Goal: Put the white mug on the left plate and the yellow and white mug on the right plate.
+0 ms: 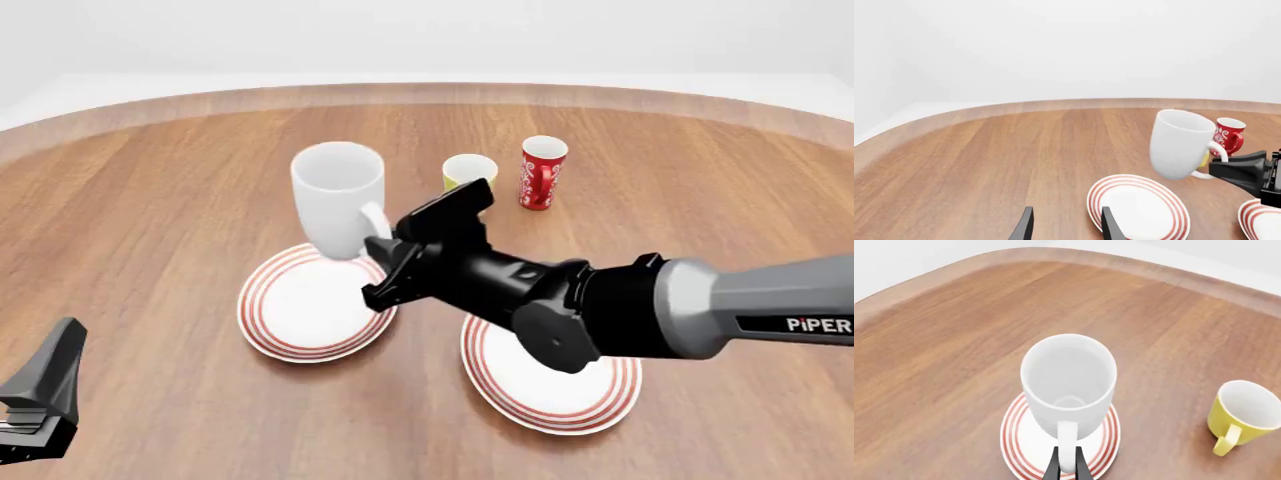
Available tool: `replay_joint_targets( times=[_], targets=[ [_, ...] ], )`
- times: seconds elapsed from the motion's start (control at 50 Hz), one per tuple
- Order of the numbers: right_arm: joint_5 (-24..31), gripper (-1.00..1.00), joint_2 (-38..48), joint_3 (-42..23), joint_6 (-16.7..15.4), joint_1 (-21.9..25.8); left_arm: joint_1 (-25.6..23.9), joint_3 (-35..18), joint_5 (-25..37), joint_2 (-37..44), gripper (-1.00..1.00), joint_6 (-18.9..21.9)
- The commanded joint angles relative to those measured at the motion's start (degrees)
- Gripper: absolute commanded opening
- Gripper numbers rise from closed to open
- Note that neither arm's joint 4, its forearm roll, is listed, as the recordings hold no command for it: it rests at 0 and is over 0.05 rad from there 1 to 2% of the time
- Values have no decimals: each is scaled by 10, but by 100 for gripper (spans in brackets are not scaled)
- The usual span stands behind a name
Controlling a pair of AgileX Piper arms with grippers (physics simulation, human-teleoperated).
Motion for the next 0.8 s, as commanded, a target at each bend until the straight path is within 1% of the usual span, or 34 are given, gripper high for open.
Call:
replay_joint_targets(
  times=[0.02, 0.44, 0.8],
  targets=[
    [-2, -100, 28, -15, 6, 1, 0, 0, 0, 0, 100, 0],
    [7, -100, 46, -27, 11, 20, 0, 0, 0, 0, 100, 0],
    [6, -100, 67, -37, 15, 24, 0, 0, 0, 0, 100, 0]
  ],
)
